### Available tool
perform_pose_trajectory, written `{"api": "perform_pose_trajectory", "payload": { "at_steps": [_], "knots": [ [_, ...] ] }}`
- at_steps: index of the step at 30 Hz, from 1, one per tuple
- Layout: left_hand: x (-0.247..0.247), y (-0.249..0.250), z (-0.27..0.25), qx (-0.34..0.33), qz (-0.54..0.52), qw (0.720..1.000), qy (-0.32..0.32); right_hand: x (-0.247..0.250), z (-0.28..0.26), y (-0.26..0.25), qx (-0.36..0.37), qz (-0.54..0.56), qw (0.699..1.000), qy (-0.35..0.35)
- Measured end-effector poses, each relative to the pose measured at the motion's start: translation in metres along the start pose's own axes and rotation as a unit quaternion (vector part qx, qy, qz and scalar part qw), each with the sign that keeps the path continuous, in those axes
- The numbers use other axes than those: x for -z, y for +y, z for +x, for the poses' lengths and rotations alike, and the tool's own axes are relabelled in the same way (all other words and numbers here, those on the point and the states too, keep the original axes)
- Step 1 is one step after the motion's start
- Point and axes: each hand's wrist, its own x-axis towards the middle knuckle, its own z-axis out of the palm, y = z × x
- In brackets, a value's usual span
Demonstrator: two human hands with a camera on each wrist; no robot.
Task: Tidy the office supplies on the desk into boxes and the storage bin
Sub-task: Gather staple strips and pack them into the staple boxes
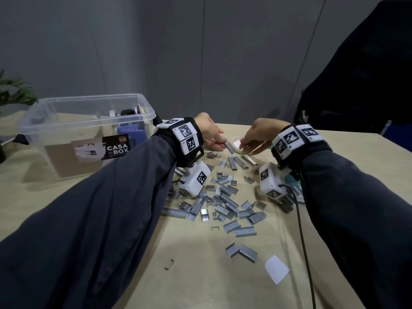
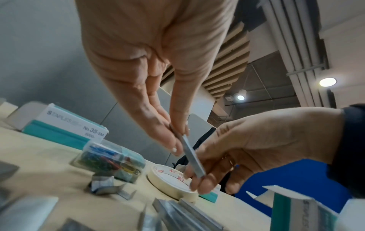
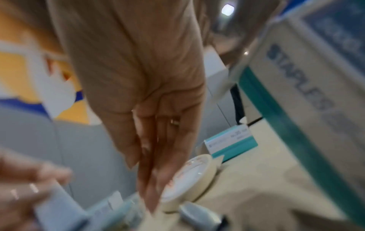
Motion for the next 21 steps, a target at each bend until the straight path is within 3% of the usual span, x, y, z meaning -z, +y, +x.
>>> {"api": "perform_pose_trajectory", "payload": {
  "at_steps": [3, 5, 9, 12, 14, 17, 21],
  "knots": [
    [-0.002, -0.001, 0.006, 0.005, -0.036, 0.999, 0.007, 0.008, -0.014, -0.006, 0.001, 0.073, 0.989, -0.132],
    [-0.002, -0.002, 0.009, 0.004, -0.047, 0.999, 0.014, 0.012, -0.017, -0.01, 0.01, 0.058, 0.985, -0.16],
    [-0.002, -0.002, 0.013, -0.003, -0.065, 0.998, 0.019, 0.013, -0.012, -0.012, 0.014, 0.028, 0.992, -0.119],
    [-0.002, -0.001, 0.012, 0.011, -0.02, 1.0, -0.012, 0.01, -0.005, -0.011, -0.004, 0.006, 0.995, -0.101],
    [-0.003, -0.001, 0.008, 0.041, 0.069, 0.995, -0.062, 0.007, 0.002, -0.009, -0.025, -0.072, 0.995, -0.067],
    [-0.002, -0.003, 0.012, 0.043, 0.226, 0.971, -0.068, 0.001, 0.007, -0.004, -0.004, -0.227, 0.973, 0.048],
    [-0.011, -0.002, 0.02, 0.037, 0.355, 0.928, -0.103, -0.011, 0.006, -0.004, 0.005, -0.276, 0.959, 0.061]
  ]
}}
